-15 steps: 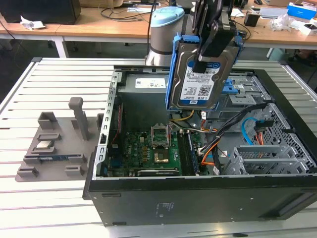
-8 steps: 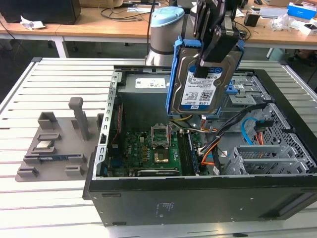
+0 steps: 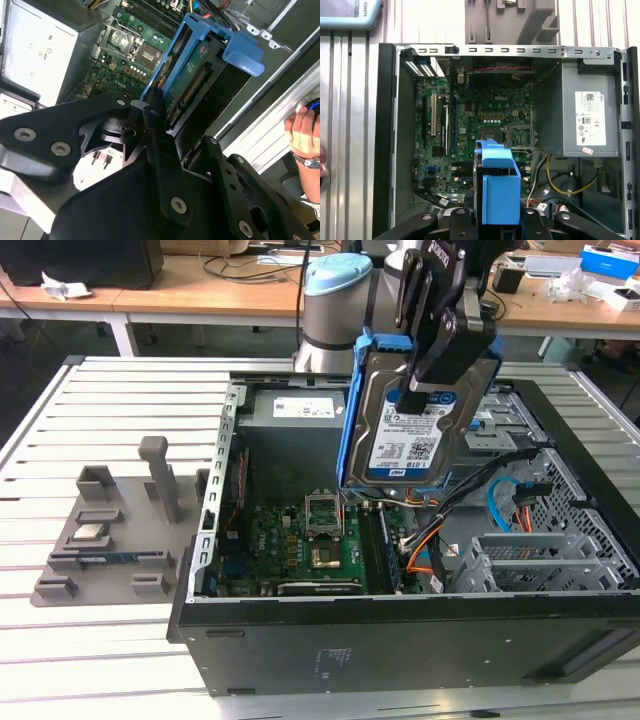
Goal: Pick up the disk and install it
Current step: 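Pick up the disk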
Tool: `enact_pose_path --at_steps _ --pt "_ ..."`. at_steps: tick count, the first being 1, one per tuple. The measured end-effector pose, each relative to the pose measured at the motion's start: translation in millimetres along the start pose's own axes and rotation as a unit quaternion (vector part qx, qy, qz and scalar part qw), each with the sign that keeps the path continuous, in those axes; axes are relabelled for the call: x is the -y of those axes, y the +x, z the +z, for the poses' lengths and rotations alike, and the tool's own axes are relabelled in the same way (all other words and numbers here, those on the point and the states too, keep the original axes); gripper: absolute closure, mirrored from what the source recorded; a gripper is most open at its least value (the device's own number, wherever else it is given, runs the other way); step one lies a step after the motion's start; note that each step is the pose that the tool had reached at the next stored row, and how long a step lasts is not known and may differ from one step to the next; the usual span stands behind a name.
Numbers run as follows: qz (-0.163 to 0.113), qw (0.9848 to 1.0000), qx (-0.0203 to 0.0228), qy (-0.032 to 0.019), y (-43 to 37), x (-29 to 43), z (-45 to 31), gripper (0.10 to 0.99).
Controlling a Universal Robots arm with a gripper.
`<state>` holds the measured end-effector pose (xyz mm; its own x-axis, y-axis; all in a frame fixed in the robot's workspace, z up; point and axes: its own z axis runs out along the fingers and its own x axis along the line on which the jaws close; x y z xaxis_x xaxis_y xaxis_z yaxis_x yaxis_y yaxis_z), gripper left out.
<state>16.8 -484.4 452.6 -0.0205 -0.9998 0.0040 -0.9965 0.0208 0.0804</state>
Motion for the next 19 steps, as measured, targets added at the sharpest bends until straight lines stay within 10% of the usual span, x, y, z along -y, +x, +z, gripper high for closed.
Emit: enact_pose_path --at_steps 19 --pt "0.000 1.0000 -0.0014 0.0000 54.3 1.4 2.8 0.725"
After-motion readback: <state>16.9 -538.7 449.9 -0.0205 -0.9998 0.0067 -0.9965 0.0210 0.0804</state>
